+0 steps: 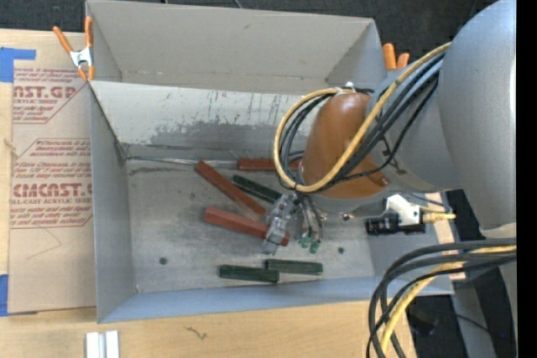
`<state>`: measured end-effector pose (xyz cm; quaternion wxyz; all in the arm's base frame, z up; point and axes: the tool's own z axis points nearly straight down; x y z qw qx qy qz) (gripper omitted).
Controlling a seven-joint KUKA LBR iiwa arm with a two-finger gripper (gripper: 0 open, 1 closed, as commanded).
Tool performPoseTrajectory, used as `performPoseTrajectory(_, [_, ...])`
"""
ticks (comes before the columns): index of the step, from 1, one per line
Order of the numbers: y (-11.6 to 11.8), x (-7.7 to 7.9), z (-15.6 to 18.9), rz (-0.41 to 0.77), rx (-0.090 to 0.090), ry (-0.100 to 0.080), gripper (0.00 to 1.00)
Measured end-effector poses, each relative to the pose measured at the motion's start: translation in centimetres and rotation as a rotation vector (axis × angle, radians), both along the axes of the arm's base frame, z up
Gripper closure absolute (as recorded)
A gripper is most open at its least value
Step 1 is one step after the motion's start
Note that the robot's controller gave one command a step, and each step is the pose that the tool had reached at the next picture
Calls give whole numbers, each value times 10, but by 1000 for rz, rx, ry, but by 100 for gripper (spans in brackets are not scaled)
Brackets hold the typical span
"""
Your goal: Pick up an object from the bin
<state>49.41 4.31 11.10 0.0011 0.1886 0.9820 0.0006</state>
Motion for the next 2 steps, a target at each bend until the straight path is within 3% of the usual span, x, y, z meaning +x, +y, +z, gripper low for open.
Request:
performPoseTrajectory(1, [0,0,5,0,0,3,100])
performPoseTrajectory(2, [1,1,65,1,0,-3,100])
